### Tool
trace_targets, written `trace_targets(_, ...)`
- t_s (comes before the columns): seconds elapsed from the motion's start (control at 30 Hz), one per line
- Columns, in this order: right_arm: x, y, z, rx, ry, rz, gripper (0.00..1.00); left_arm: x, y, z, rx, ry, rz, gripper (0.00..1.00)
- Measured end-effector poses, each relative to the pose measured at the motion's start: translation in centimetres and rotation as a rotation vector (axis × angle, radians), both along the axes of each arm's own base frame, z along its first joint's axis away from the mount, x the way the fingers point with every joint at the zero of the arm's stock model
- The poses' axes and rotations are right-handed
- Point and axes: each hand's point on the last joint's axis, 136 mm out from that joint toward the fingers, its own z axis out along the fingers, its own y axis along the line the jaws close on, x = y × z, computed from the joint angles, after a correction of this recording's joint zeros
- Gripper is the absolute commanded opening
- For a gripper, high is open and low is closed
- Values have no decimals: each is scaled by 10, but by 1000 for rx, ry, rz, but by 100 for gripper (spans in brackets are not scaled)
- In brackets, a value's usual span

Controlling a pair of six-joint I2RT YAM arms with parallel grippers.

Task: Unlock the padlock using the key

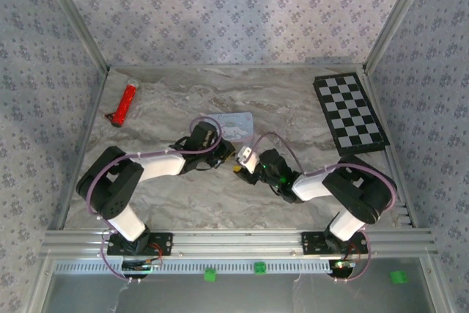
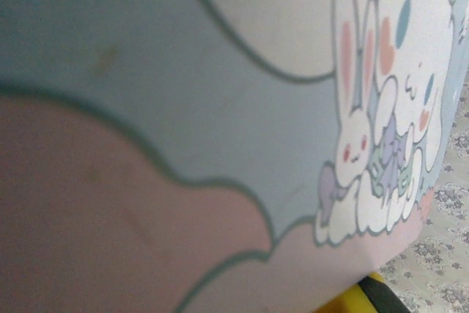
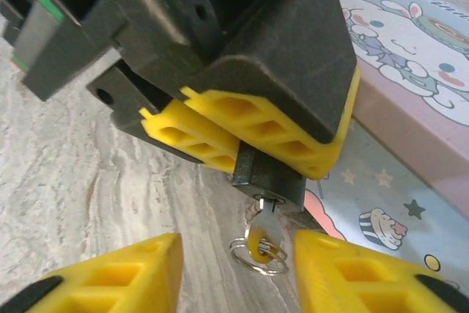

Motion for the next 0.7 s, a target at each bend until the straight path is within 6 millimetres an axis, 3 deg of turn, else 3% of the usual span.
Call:
trace_targets(0.17,4,-2,-8,-27,-17,-27,31,0,1,1,-7,3,-2,0)
trace_targets(0.43,9,5,4,2,-43,-33,30,0,0,1,-8,4,-5,0)
trace_targets(0.7,15,7,6,15,-15,-73,9,2,3,1,-1,-1,-6,0)
